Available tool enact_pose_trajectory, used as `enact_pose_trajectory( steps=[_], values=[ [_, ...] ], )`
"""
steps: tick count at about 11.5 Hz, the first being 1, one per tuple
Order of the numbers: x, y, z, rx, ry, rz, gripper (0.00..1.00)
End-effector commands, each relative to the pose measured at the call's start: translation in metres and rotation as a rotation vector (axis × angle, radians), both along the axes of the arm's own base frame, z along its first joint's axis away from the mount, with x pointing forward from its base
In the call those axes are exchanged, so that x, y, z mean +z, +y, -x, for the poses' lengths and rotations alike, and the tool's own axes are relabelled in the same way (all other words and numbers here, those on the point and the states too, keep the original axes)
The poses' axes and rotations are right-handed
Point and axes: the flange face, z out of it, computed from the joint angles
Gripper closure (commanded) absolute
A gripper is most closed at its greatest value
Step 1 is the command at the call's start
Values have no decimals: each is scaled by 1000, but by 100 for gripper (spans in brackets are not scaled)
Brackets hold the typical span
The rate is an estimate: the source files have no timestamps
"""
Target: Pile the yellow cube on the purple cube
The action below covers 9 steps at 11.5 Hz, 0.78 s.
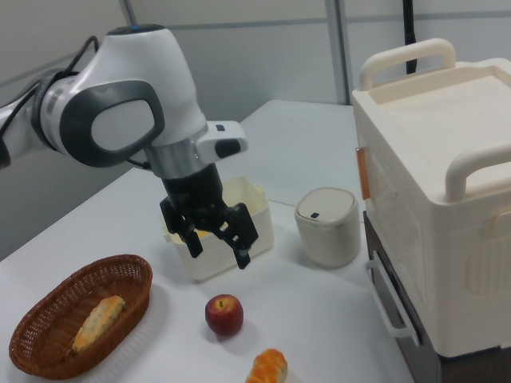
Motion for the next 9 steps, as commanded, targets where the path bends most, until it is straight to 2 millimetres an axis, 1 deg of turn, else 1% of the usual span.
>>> enact_pose_trajectory(
  steps=[1,2,3,5,6,7,9],
  values=[
    [-8,-29,23,64,76,-14,0],
    [-13,-41,27,73,98,-19,0],
    [-27,-50,31,99,124,-23,0],
    [-48,-82,44,176,162,-49,0],
    [-66,-101,51,241,172,-65,0],
    [-90,-118,59,292,173,-78,0],
    [-136,-137,65,317,156,-76,0]
  ],
)
